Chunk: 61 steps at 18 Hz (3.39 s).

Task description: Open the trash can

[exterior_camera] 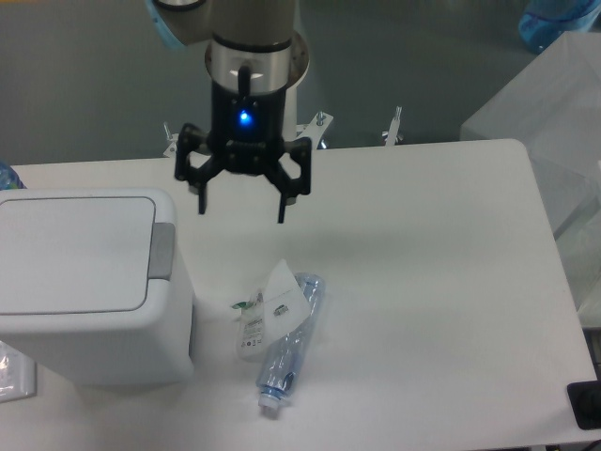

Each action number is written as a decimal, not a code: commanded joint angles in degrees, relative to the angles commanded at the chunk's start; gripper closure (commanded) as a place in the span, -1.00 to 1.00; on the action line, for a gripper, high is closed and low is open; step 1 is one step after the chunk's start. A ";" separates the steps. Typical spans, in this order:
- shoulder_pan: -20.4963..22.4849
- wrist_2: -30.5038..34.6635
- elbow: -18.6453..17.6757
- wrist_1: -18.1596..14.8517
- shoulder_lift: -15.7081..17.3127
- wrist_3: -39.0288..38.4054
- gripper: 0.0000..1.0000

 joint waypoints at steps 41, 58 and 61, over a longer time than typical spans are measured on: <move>-0.79 0.43 -0.79 0.88 -2.46 -2.73 -1.00; -0.71 0.43 -1.14 0.97 -2.99 -2.64 -1.00; -0.70 0.52 -1.23 1.06 -3.08 -2.56 -1.00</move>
